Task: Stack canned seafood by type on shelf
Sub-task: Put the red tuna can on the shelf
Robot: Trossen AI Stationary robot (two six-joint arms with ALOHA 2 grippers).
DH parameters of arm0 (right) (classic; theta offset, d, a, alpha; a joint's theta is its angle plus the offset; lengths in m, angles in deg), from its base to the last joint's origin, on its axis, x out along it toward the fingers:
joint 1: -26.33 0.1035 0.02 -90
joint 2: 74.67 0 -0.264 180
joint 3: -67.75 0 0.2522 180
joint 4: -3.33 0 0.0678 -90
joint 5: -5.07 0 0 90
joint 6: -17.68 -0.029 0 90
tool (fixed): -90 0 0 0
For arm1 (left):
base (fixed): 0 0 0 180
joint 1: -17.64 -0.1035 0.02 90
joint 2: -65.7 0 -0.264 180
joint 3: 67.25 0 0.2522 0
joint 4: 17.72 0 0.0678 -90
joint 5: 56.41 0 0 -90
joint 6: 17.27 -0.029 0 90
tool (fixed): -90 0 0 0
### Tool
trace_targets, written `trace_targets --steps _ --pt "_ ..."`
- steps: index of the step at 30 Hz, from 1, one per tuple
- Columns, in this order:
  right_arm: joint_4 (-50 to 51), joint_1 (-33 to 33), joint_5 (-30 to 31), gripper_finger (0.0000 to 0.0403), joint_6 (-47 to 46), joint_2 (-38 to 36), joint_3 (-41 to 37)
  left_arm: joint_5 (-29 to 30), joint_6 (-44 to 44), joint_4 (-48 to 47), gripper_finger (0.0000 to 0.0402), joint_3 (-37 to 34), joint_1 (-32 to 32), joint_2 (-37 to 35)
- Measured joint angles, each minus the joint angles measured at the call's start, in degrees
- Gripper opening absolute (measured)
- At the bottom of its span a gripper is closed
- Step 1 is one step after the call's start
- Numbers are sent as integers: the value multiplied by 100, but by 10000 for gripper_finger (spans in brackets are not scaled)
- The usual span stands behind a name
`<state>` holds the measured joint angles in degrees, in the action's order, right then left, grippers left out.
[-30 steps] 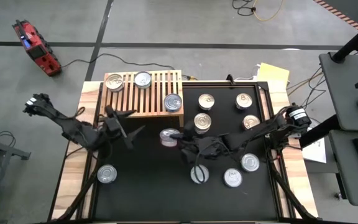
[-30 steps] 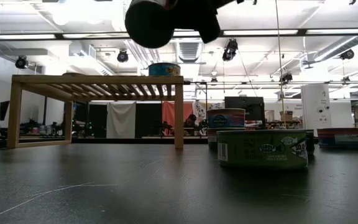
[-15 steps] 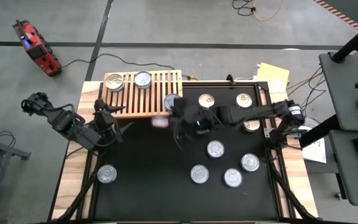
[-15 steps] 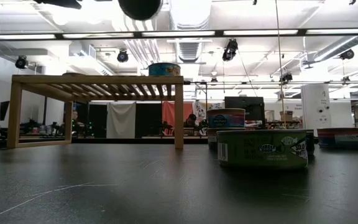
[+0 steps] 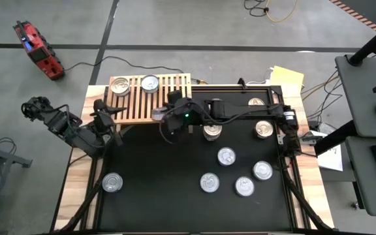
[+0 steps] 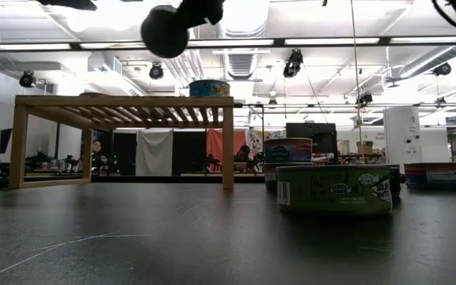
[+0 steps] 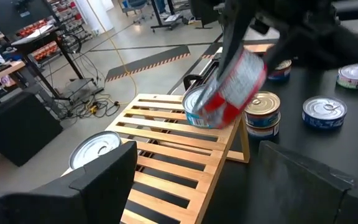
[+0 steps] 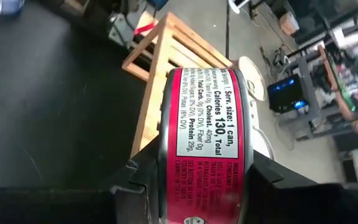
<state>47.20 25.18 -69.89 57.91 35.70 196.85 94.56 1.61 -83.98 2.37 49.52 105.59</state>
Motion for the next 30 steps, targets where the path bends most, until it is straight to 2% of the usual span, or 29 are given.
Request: trace_targets --steps 10,18,21,26,30 --pt "-40 -161 195 127 802 1032 1062 -3 8 6 320 155 0 -163" --pt "-41 -416 209 127 970 1703 1767 -163 9 -91 320 160 0 -308" --pt "-69 -486 233 127 987 1809 1841 -172 10 -195 320 160 0 -356" --pt "-231 -544 876 127 1137 1777 1841 -170 9 -298 320 160 0 -429" --pt "-169 -629 1011 127 1144 1634 1841 -170 8 -298 320 160 0 -478"
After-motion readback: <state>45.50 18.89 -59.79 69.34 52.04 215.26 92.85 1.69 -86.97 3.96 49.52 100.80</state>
